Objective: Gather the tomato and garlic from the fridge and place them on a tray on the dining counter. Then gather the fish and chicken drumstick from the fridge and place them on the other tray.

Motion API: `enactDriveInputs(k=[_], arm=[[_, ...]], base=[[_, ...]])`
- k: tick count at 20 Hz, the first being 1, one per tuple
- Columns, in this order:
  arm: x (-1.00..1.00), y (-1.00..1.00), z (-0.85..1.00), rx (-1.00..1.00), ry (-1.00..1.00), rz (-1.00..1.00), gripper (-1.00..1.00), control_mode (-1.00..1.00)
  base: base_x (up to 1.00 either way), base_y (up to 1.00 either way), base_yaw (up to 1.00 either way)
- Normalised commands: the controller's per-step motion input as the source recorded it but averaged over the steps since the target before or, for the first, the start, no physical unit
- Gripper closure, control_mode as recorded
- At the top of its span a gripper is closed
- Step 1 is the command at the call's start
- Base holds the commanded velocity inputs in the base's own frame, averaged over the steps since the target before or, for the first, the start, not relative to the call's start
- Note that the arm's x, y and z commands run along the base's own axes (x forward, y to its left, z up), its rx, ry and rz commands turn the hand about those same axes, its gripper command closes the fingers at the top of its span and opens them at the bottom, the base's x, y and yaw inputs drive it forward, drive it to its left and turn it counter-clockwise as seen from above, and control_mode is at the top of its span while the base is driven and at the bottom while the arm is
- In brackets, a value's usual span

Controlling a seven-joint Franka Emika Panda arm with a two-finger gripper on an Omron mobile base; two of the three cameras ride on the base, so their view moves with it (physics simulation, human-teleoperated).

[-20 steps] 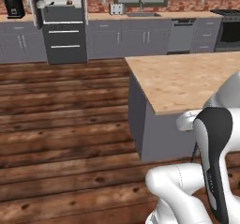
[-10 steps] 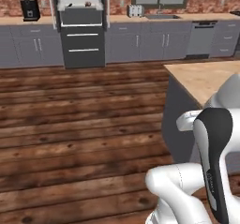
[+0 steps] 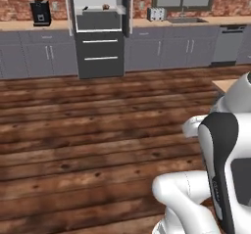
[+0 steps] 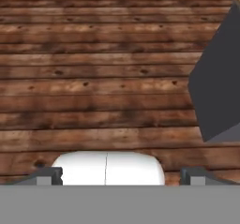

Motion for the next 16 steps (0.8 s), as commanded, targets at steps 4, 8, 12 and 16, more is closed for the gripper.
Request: enactDriveInputs(k=[4, 8, 12, 16], arm=[[0.0, 0.0, 0.0, 0.0, 0.0, 0.0, -1.0, 1.0], [0.0, 0.0, 0.0, 0.0, 0.0, 0.0, -1.0, 1.0], [0.0, 0.0, 0.0, 0.0, 0.0, 0.0, -1.0, 1.0], [0.0, 0.0, 0.0, 0.0, 0.0, 0.0, -1.0, 1.0]], base=[[1.0, 0.15, 0.0], [1.0, 0.0, 0.0], [1.0, 0.0, 0.0], [1.0, -0.01, 0.0]])
